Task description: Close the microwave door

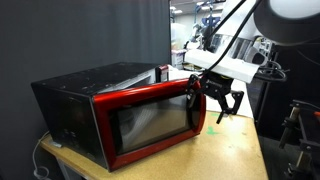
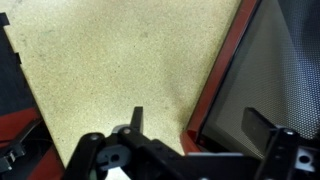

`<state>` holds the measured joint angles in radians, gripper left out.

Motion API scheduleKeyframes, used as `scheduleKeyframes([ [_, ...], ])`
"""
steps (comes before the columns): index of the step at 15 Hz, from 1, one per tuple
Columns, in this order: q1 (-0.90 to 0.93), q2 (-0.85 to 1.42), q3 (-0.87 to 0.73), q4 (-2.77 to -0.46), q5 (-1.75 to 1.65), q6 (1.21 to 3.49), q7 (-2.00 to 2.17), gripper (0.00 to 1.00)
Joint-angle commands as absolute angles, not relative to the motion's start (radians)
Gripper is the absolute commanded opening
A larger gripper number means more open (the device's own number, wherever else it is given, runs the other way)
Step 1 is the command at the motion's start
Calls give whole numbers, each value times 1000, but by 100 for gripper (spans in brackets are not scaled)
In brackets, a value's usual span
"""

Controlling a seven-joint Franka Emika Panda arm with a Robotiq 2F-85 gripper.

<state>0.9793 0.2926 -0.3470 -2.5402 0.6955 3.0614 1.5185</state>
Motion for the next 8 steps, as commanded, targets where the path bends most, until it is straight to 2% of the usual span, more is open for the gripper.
scheduleKeyframes([
  [1, 988, 250, -415, -2555, 583, 2962, 1470, 100],
  [2, 984, 243, -430, -2553, 545, 2934, 1452, 93],
  [3, 988, 243, -460, -2550, 494, 2906, 1442, 77],
  [4, 993, 241, -491, -2548, 439, 2881, 1434, 69],
  [6, 995, 234, -543, -2540, 343, 2853, 1428, 62],
  [8, 985, 228, -570, -2530, 278, 2859, 1404, 47],
])
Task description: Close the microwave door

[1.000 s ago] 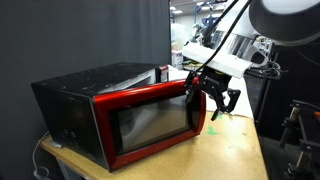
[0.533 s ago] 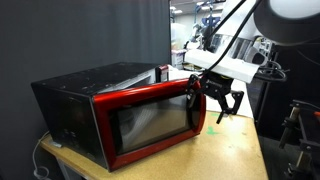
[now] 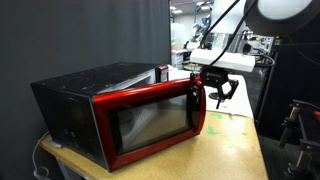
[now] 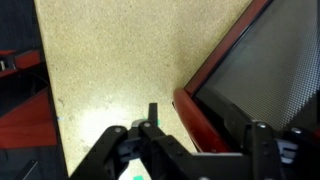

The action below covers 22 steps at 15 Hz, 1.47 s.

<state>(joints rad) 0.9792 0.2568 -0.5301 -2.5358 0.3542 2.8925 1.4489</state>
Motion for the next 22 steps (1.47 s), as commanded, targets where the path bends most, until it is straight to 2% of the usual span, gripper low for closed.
scheduleKeyframes([
  [1, 979, 226, -580, -2525, 253, 2862, 1387, 40],
  [4, 967, 230, -593, -2502, 216, 2878, 1335, 18],
  [7, 971, 239, -610, -2477, 193, 2874, 1310, 0],
  [15, 983, 340, -683, -2351, 145, 2916, 1400, 0],
  [19, 951, 398, -635, -2249, 194, 2914, 1407, 0],
  [22, 843, 425, -517, -2189, 122, 2935, 1495, 0],
])
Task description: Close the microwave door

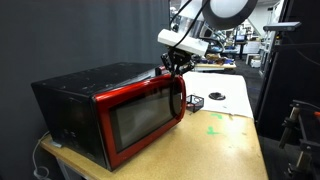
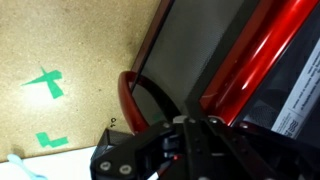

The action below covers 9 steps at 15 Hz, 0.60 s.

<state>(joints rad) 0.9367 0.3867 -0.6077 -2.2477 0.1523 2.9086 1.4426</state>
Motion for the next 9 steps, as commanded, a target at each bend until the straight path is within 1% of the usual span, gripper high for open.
scheduleKeyframes([
  [1, 820, 440, -494, -2170, 115, 2942, 1513, 0],
  [5, 739, 494, -429, -2106, 96, 2953, 1558, 0],
  [9, 734, 513, -427, -2102, 49, 2950, 1586, 0],
])
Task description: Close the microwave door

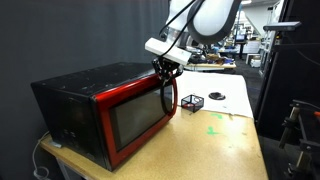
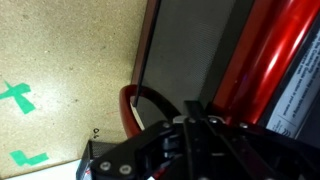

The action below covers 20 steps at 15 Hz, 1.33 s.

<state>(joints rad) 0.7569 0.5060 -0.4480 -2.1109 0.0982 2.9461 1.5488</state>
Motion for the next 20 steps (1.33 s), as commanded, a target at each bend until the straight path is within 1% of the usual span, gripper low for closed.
scheduleKeyframes([
  [1, 733, 509, -420, -2115, 41, 2948, 1591, 0],
  [5, 709, 513, -346, -2149, 49, 2923, 1600, 0],
  [11, 625, 516, -145, -2146, 74, 2927, 1548, 0],
  [13, 623, 514, -145, -2129, 63, 2935, 1570, 0],
  [20, 656, 525, -321, -2095, 31, 2998, 1669, 0],
])
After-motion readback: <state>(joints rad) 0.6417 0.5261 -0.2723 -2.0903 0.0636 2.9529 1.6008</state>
